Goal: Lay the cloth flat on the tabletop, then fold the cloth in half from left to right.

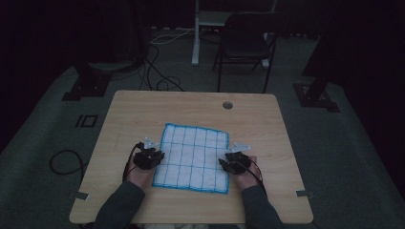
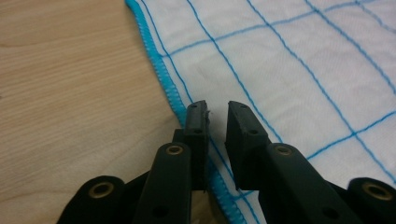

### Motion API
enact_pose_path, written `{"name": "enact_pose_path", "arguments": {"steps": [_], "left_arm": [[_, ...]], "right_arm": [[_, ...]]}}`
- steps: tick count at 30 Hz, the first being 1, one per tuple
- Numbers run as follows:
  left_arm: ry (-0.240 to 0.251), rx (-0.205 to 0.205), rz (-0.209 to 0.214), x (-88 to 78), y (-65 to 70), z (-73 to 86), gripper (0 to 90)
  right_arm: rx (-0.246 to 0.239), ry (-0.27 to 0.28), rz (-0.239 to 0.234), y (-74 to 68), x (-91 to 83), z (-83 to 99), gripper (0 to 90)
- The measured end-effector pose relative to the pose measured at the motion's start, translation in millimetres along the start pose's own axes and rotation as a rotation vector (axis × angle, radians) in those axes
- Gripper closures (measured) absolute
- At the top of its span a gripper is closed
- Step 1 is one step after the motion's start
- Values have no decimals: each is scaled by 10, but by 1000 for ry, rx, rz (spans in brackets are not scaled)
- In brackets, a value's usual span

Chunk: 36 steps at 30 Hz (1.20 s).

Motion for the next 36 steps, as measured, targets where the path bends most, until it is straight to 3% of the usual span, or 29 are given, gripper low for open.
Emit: {"name": "enact_pose_path", "arguments": {"steps": [4,9,24,31,36], "left_arm": [[-10,25,-19,-16,48,23,820],[2,-4,-10,-50,77,74,833],[7,-19,10,-137,142,181,834],[4,-45,19,-165,159,203,831],[49,-67,16,-240,139,135,693]], "right_arm": [[-5,3,4,5,-4,7,600],[3,1,3,15,-16,20,600],[9,6,0,-2,-64,74,600],[15,11,-5,-7,-74,90,597],[19,16,-3,-19,-88,109,595]]}}
Point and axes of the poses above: each handheld gripper's, and its own axes: x roughly forward along the jaws, z roughly out of its underside, y roughly to its right, the point moved 3 cm from there along x, roughly forward along the jaws, and after that the axes turned 5 degrees about z, right-handed, at the moved point
